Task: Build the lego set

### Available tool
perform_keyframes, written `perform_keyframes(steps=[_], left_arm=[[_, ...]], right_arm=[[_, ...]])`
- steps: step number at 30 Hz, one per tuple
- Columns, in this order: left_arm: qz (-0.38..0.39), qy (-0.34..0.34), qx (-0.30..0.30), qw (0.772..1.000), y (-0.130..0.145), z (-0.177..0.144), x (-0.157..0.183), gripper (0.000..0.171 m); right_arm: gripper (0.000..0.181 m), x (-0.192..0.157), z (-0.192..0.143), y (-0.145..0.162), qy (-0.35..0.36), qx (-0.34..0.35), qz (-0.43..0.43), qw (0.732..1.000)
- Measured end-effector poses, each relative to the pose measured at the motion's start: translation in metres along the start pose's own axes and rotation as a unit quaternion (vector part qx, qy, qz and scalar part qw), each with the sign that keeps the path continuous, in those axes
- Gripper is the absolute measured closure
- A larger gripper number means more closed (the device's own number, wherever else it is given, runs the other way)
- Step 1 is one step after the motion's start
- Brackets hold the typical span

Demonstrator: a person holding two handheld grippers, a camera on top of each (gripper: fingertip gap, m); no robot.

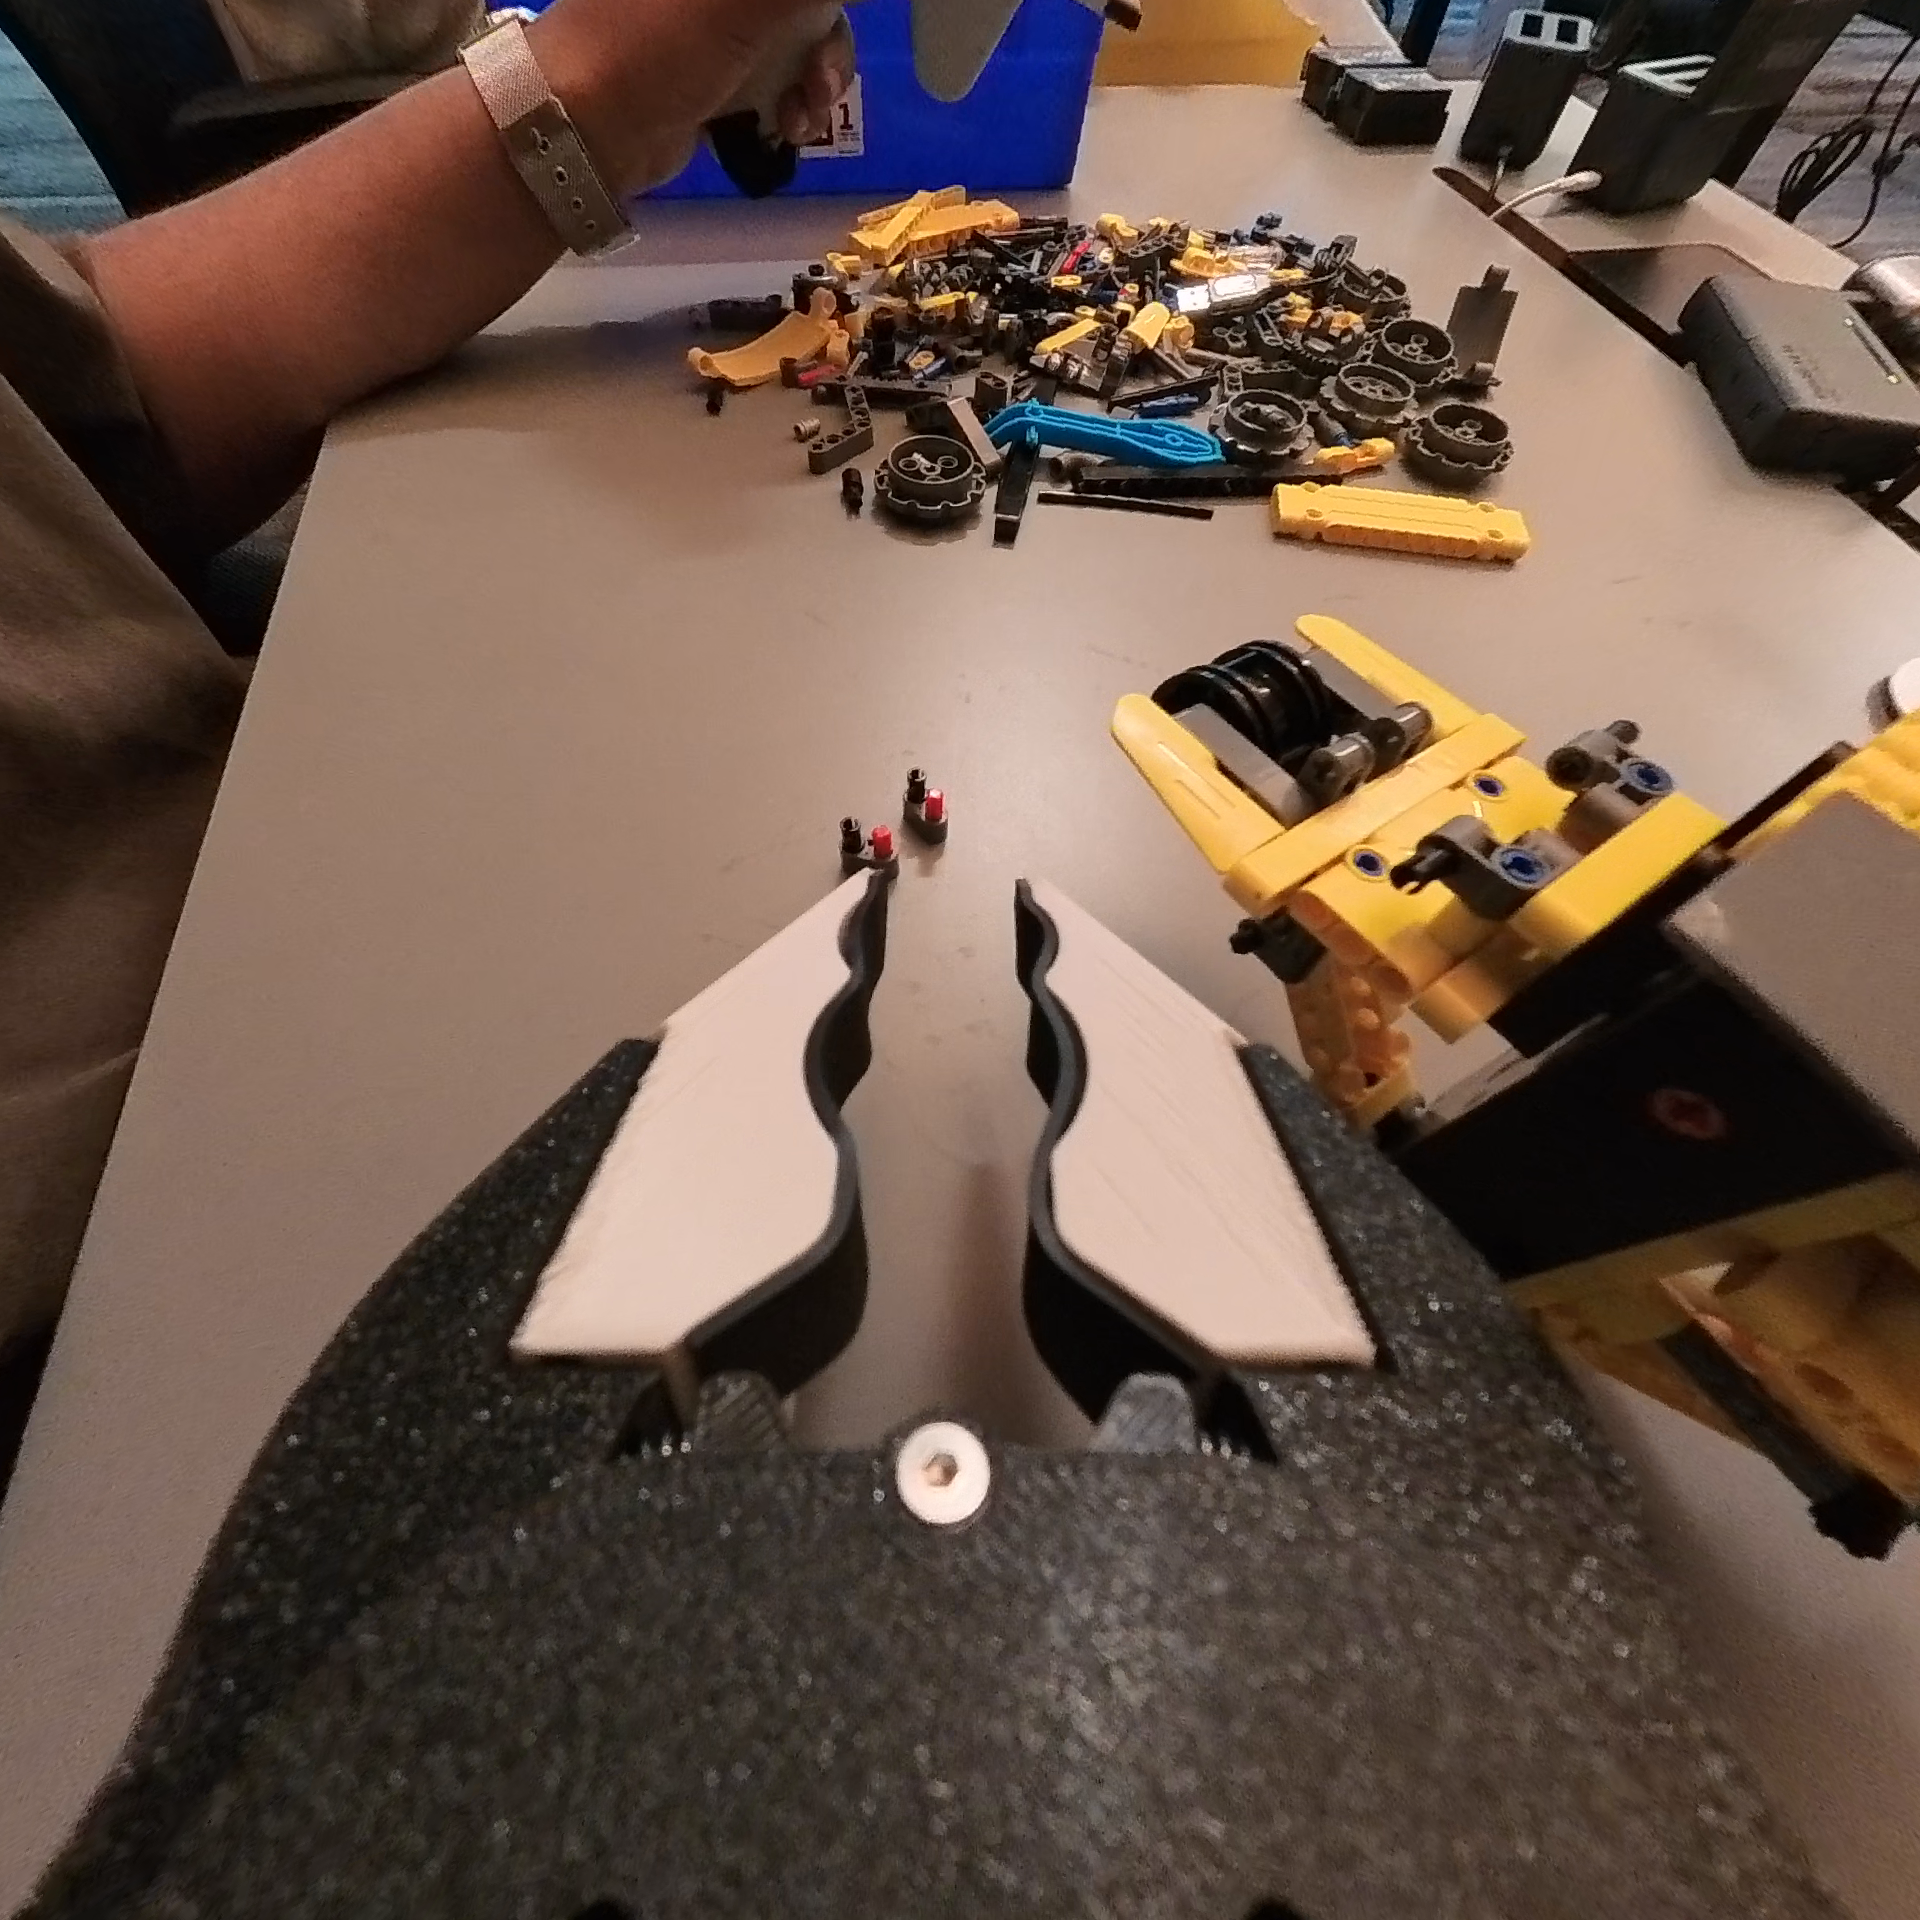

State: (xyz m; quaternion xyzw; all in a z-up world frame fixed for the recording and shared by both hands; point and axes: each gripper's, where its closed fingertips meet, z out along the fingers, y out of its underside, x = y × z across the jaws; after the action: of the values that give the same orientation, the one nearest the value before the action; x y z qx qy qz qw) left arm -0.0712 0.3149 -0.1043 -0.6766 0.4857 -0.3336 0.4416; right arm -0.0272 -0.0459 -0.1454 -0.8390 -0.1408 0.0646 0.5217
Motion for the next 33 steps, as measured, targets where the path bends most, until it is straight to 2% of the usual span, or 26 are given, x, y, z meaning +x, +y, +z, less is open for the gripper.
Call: perform_keyframes(steps=[11,19,22,27,33], left_arm=[[0.023,0.017,-0.049,0.998,0.018,0.013,0.013,0.146],[0.018,0.030,-0.056,0.998,0.021,0.015,0.017,0.144],[0.012,0.052,-0.054,0.997,0.021,0.022,0.028,0.144],[0.068,0.076,-0.138,0.985,0.033,0.048,0.047,0.141],[0.105,0.081,-0.221,0.966,0.052,0.060,0.050,0.156]], right_arm=[[0.156,0.000,0.000,0.000,0.000,-0.002,-0.001,1.000],[0.156,-0.001,0.001,0.001,0.000,-0.003,-0.005,1.000],[0.156,-0.001,0.001,0.001,0.000,-0.004,-0.005,1.000],[0.156,0.002,0.000,0.002,0.003,-0.005,-0.001,1.000],[0.155,0.003,-0.001,0.002,-0.002,-0.004,0.010,1.000]])
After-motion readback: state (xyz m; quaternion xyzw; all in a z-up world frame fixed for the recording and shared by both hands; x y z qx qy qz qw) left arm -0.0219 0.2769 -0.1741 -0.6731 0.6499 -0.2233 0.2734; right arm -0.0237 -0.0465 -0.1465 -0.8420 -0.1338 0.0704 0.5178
